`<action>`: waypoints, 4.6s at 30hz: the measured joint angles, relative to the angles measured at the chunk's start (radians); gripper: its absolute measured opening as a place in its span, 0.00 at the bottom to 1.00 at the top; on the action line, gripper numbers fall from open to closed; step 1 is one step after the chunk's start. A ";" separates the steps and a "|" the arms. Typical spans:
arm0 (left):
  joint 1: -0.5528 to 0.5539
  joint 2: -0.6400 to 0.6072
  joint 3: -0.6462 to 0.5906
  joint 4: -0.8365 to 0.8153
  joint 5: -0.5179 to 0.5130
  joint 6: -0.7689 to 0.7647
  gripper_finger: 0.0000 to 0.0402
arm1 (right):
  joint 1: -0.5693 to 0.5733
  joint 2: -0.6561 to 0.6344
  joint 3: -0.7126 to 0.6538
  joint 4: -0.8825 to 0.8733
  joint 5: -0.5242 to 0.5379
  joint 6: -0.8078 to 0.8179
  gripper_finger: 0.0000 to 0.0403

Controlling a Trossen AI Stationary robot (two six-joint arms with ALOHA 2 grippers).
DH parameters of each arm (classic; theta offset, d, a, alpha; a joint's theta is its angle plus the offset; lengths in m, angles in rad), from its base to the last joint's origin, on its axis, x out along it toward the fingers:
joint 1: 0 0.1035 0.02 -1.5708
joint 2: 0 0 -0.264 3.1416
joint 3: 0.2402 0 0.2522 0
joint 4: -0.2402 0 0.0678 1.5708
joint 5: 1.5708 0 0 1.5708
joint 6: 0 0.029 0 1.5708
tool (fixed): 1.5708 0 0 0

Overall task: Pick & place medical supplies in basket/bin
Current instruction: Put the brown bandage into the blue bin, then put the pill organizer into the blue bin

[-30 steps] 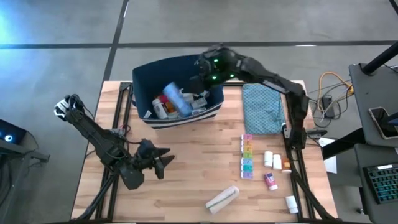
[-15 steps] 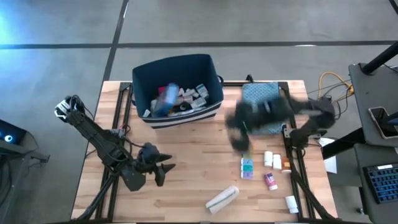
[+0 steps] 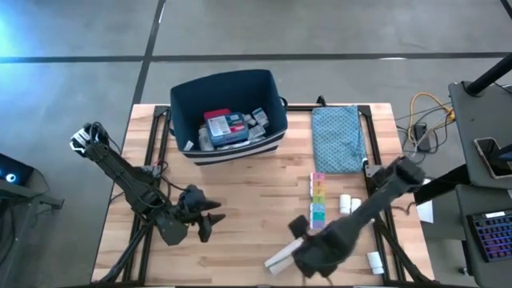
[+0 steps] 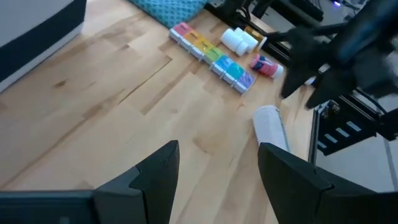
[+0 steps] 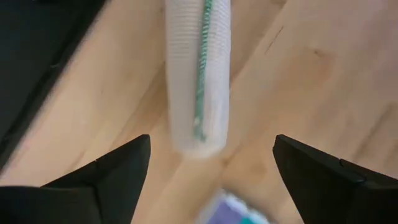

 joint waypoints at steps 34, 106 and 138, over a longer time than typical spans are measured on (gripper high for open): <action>0.000 -0.259 -0.011 -0.384 0.025 0.000 0.49 | -0.697 0.040 0.696 0.121 0.288 -0.081 0.36; 0.000 -0.288 -0.091 -0.345 0.021 0.026 0.49 | -0.479 -0.152 -0.543 -0.034 -0.021 1.663 0.80; 0.000 -0.297 -0.100 -0.334 0.013 0.007 0.49 | -0.482 -0.308 0.056 0.092 0.439 1.132 0.62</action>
